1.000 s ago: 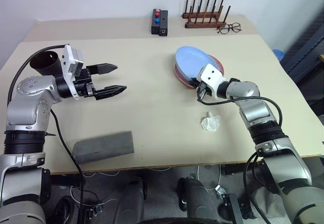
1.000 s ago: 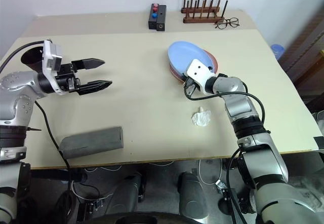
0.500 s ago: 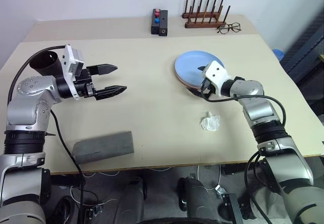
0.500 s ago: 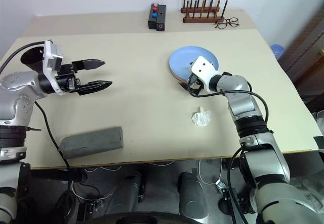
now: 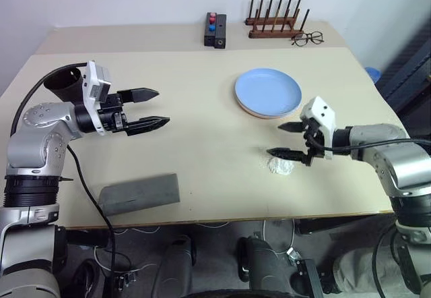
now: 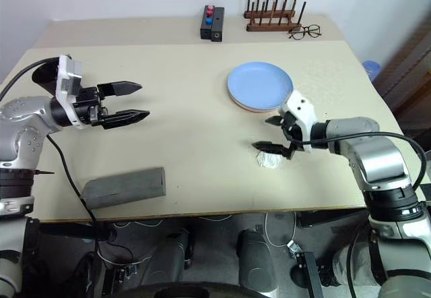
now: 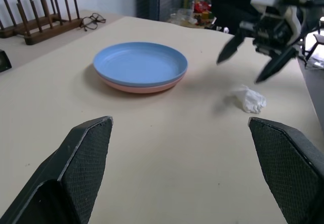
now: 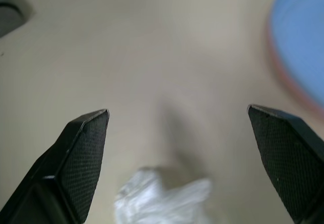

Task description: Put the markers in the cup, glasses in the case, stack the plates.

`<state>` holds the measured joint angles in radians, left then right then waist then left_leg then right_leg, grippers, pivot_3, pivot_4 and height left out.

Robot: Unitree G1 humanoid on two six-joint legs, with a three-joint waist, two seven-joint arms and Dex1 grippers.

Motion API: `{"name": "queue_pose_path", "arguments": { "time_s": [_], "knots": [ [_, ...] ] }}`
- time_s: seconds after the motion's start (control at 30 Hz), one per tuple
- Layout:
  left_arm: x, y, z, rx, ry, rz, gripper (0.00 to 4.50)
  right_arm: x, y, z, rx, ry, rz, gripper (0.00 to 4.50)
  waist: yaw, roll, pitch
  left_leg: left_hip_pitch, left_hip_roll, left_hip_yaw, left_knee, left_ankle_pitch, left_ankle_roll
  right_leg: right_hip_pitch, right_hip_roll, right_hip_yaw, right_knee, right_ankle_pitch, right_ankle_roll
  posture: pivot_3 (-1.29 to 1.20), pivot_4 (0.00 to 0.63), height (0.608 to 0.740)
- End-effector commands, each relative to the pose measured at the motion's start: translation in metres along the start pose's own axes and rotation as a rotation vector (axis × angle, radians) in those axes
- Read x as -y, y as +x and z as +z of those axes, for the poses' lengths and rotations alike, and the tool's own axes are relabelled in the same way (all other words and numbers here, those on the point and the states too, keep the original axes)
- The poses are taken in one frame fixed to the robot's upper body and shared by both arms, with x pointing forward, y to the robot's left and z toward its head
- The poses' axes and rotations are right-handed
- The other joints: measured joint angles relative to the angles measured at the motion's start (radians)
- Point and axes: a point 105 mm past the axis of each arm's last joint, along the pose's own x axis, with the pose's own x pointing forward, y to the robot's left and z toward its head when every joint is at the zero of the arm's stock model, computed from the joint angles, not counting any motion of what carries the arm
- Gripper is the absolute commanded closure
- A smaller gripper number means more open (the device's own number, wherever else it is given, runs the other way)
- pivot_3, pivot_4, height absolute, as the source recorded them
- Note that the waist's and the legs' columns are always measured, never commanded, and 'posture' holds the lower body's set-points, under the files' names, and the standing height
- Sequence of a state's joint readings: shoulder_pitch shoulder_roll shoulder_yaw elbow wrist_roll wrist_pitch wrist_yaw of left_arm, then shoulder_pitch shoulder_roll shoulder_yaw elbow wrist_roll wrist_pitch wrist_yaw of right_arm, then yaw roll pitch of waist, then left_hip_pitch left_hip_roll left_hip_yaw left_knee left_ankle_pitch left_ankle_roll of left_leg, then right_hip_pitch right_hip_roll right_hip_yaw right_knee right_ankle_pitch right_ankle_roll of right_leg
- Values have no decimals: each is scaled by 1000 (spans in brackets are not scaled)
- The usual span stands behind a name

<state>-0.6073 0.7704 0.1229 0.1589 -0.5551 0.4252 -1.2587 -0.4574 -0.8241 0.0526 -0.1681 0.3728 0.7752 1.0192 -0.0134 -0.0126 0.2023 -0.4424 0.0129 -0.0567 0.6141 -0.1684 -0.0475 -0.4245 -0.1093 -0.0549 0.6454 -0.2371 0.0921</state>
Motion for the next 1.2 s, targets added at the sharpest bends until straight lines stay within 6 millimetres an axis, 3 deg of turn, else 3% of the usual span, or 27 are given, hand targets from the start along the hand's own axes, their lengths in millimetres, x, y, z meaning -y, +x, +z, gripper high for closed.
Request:
{"name": "queue_pose_path", "arguments": {
  "time_s": [0.03, 0.27, 0.37, 0.57, 0.67, 0.77, 0.87, 1.07, 1.13, 1.2],
  "knots": [
    [-2, 0, 12, 20, 44, -2, 0, -4, -1, -2, -47, -49, -28, 45, 2, 0, 0, 0, 0, 0, 0, 0, 0, 0, 0, 0, 0, 0, 0, 0, 150, 740],
    [-2, -2, 14, 17, 55, 5, 0, -5, -3, -27, -166, -38, -32, 45, 4, 0, 0, -1, 0, 0, 0, 0, 0, 0, 0, 0, -1, 0, 0, 0, 150, 740],
    [-2, -2, 14, 21, 63, 14, 0, -6, -4, -34, -202, -45, -30, 1325, 3, 0, 0, -1, 0, 0, 0, 0, 0, 0, 0, 0, -1, 0, 0, 0, 150, 740],
    [-1, -2, 13, 20, 61, 12, 0, -4, -4, -39, -225, -57, -31, 4438, 2, 0, 0, -1, 0, 0, 0, 0, 0, 0, 0, 0, -1, 0, 0, 0, 150, 740],
    [-2, -3, 14, 19, 64, 15, 0, -4, -4, -40, -230, -67, -28, 4438, 2, 0, 0, -1, 0, 0, 0, 0, 0, 0, 0, 0, -1, 0, 0, 0, 150, 740],
    [-2, -3, 14, 18, 65, 16, 0, 6, -3, -28, -171, -79, -72, 4438, 2, 0, 0, -1, 0, 0, 0, 0, 0, 0, 0, 0, -1, 0, 0, 0, 150, 740],
    [-2, -3, 14, 21, 65, 17, 0, 16, -6, 8, -4, -59, -102, 4438, 0, 0, 0, -1, 0, 0, 0, 0, 0, 0, 0, 0, -1, 0, 0, 0, 150, 740],
    [-4, 0, 16, 35, 69, 22, 0, 75, -21, 94, 397, -66, -370, 4438, -1, 0, 0, 0, 1, 0, 0, 0, 0, 0, 1, 0, -1, 2, 4, 0, 150, 740],
    [-5, 2, 16, 42, 71, 24, 0, 99, -18, 104, 434, -62, -504, 4438, -1, 0, 0, 0, 1, 0, 0, 0, 0, 0, 1, 0, -1, 2, 4, 0, 150, 740],
    [-5, 2, 17, 50, 73, 31, 0, 123, -10, 97, 389, -98, -646, 4438, 1, -1, 0, 0, 0, 0, 0, 0, 0, 0, 1, 0, -1, 2, 4, 0, 150, 740]
  ]
}}
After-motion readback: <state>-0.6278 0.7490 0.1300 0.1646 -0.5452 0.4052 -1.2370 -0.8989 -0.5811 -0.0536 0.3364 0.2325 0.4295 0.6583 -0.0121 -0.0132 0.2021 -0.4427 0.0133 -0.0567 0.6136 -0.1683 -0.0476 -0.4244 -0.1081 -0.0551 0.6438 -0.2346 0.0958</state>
